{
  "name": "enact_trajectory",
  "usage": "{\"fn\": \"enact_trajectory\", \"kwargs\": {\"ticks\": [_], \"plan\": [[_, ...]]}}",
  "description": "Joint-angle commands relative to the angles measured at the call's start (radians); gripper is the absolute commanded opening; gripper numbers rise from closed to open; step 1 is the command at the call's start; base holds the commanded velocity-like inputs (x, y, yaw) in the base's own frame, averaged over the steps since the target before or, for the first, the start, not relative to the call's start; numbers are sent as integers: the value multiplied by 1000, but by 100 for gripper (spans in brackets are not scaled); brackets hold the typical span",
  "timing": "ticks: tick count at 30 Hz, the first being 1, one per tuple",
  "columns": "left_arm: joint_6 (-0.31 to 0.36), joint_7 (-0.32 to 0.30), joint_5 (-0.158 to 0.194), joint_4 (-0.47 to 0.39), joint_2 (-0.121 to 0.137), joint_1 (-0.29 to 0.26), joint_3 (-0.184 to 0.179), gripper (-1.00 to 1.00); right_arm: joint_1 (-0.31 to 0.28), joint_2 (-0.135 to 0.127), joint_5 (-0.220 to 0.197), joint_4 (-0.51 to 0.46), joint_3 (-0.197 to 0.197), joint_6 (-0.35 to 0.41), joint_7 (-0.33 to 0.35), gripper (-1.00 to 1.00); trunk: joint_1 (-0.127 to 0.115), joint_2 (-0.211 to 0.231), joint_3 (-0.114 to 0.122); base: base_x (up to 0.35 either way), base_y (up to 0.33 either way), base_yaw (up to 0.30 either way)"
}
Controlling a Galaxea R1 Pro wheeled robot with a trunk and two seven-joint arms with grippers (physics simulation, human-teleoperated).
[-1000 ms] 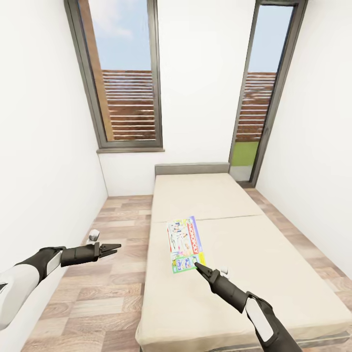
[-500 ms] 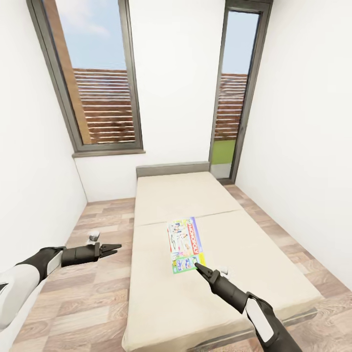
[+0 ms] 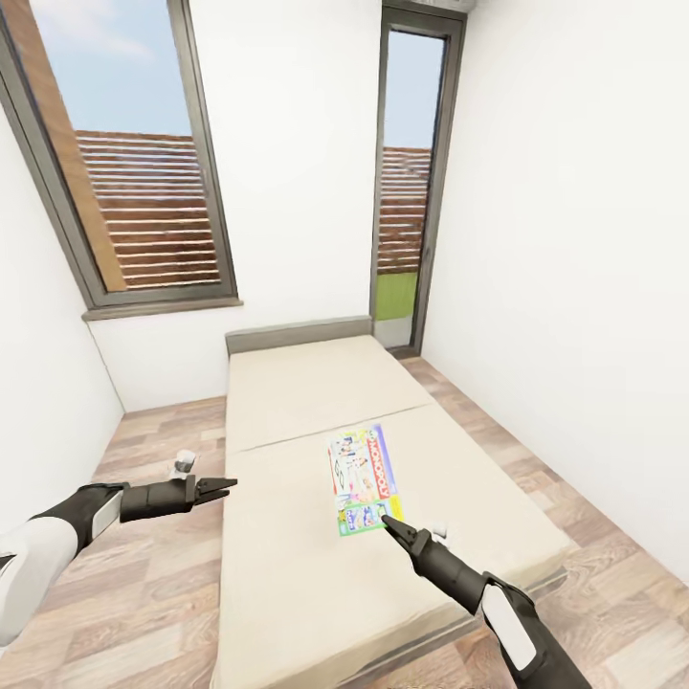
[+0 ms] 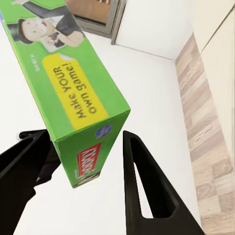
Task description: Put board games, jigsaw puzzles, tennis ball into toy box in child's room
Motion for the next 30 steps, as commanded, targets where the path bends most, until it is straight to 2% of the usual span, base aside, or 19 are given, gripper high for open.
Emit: {"fn": "enact_trajectory", "kwargs": {"ticks": [1,17,30], "plan": [[10,-4,-2,0,0,-1,3,100,-1,1,-6,0,-4,8,1,-100,-3,6,2,0,0,-280],[7,-4,-2,0,0,-1,3,100,-1,1,-7,2,-4,8,1,-100,-65,118,62,0,0,-279],[7,-3,-2,0,0,-1,3,100,-1,1,-7,2,-4,7,1,-100,-65,118,72,0,0,-274]]}}
